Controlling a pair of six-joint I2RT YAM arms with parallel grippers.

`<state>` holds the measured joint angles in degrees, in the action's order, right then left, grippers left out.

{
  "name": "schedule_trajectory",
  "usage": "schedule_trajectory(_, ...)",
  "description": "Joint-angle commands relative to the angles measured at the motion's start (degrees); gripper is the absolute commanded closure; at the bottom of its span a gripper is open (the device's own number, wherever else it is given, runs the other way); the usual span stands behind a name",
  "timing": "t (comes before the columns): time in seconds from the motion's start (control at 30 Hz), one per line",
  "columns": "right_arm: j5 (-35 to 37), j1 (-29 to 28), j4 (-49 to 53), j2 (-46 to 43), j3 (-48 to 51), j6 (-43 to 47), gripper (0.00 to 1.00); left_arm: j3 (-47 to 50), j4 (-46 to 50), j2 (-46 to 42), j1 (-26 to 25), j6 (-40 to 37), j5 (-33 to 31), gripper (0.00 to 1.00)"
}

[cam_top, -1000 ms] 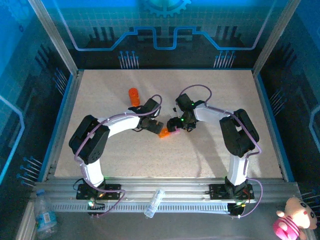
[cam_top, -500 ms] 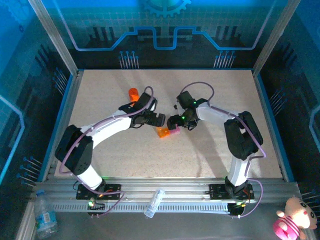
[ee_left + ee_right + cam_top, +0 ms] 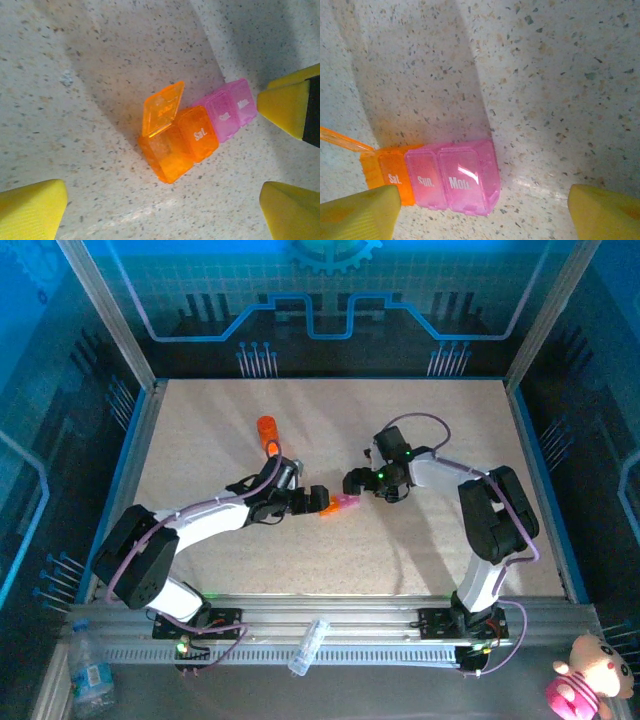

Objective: Sort the pills into containers

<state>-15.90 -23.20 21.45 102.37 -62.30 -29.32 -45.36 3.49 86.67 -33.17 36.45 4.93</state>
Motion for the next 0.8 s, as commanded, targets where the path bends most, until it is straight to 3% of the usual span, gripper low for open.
schedule_trajectory(0.0, -4.2, 0.5, -4.7, 0.4, 1.0, -3.0, 0.14, 0.3, -7.5, 1.3, -0.1, 4.4, 3.7, 0.01)
schedule_trajectory(0.77, -5.7, 6.5, -6.8, -8.4, 10.8, -3.7, 0.18, -10.6, -8.9, 14.8, -2.4, 4.6, 6.6, 0.01)
